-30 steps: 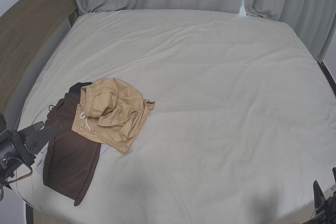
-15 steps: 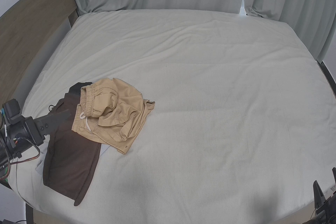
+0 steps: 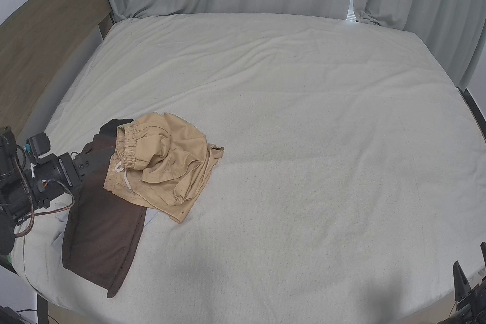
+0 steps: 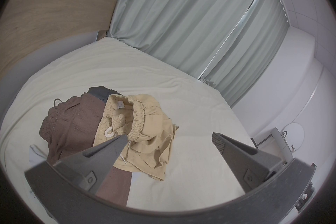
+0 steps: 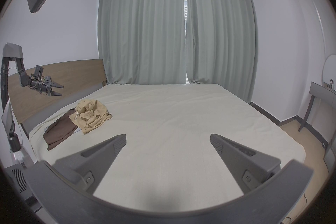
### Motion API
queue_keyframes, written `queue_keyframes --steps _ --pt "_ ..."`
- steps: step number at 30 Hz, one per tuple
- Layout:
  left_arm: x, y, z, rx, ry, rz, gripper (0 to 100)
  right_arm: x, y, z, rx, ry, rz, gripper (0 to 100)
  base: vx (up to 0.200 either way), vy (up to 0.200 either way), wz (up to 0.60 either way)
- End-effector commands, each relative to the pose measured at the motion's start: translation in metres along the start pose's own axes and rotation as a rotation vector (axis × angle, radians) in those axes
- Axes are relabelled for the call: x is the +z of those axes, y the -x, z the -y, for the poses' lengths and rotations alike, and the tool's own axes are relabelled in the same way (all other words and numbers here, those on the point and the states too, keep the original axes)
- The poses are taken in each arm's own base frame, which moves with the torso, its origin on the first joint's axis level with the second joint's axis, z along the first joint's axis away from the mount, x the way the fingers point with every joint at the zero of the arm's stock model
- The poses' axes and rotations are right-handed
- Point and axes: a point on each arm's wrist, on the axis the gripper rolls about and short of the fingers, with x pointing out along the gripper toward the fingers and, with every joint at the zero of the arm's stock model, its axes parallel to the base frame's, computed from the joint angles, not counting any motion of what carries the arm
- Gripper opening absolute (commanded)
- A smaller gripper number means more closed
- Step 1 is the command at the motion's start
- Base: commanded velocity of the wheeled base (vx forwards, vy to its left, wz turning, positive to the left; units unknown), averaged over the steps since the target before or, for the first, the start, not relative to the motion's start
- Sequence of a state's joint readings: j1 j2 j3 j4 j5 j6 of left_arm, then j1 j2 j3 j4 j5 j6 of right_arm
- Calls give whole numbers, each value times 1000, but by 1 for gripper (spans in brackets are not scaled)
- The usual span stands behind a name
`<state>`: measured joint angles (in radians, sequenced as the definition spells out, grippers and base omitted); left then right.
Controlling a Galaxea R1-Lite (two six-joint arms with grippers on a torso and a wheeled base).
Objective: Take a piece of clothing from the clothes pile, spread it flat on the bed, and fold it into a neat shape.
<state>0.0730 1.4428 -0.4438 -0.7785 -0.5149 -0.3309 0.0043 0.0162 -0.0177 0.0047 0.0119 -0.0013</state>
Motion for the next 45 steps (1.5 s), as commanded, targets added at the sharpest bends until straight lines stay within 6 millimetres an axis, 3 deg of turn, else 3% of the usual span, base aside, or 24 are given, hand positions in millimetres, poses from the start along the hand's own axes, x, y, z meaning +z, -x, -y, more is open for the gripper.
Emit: queue_keyframes --steps 1,9,20,30,39,45 --pt "-5 -23 -25 42 36 -37 100 -4 0 0 -1 0 3 100 0 0 0" --pt "-4 -45 -39 43 40 -38 100 -4 0 0 -1 2 2 100 0 0 0" --pt "7 -92 -63 25 92 -37 100 -4 0 0 1 2 2 100 0 0 0" --pt "10 -115 -80 30 96 -31 100 -4 0 0 1 2 2 100 0 0 0" --pt "9 -139 -88 13 111 -36 100 -4 0 0 1 0 2 100 0 0 0" --pt "15 -152 -83 -17 143 -21 100 -4 0 0 1 0 2 100 0 0 0"
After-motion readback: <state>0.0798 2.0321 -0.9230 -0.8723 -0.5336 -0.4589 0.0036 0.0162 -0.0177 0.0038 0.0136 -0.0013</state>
